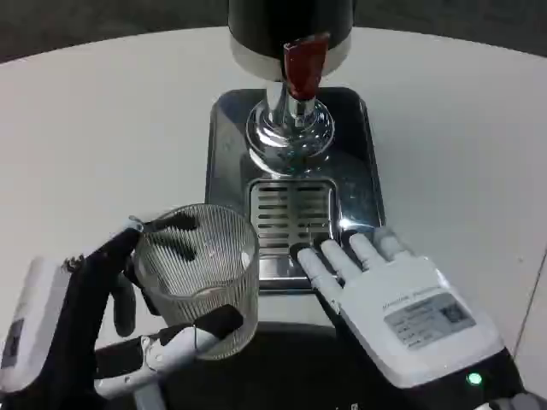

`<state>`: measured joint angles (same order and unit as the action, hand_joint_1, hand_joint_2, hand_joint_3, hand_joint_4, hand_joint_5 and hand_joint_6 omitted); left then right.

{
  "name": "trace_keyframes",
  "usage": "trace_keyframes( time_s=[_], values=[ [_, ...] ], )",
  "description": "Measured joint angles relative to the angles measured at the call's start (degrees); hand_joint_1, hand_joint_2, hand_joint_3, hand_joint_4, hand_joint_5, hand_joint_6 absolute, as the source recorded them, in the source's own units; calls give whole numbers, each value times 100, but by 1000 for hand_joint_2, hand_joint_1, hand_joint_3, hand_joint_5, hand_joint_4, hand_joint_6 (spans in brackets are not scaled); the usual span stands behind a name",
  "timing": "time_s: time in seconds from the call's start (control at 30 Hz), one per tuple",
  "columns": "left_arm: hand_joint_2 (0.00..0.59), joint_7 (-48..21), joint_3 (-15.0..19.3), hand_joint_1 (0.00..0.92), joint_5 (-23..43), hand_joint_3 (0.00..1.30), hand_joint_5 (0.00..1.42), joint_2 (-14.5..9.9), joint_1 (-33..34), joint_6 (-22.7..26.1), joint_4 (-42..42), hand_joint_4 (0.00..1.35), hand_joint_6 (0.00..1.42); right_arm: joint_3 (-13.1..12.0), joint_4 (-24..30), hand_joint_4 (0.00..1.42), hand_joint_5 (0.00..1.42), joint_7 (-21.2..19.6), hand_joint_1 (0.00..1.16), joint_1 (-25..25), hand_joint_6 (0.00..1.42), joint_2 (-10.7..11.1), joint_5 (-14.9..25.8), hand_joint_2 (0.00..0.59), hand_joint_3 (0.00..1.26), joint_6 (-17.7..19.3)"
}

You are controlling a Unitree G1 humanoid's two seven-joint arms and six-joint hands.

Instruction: Grasp the cup under the faucet to collect the drink, then remove the cup.

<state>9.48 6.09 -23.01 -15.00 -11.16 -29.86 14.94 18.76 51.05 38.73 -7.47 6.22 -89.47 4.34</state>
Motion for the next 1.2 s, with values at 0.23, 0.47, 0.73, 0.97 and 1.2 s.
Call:
trace_keyframes(
  time_s=[0.23, 0.47, 0.73, 0.97, 1.2],
  values=[
    [220, 0, -1, 487, -1, 913, 976, 1, 2, 0, 0, 1010, 1253, -51, -42, 0, 0, 18, 751, 3, 0, -33, 121, 207, 0, -3],
    [220, 0, -3, 487, -1, 913, 976, 8, 2, 0, 0, 1010, 1253, -117, -60, 0, 0, 17, 749, -2, 0, -44, 156, 207, 0, -4],
    [220, 0, -37, 487, -14, 913, 976, 31, 86, 0, -26, 1010, 1253, -152, -60, 0, 0, 17, 741, -94, 0, -118, 174, 211, 0, -7],
    [220, 22, -128, 487, -198, 913, 976, 105, 462, 2, -371, 1010, 1253, -162, -9, 0, 0, 17, 736, -209, 0, -154, 144, 212, 0, -14],
    [220, 233, -166, 486, -468, 907, 976, 63, 1004, -30, -1056, 1010, 1253, -205, 81, 0, 0, 17, 734, -307, 0, -222, 109, 213, 0, -23]
  ],
)
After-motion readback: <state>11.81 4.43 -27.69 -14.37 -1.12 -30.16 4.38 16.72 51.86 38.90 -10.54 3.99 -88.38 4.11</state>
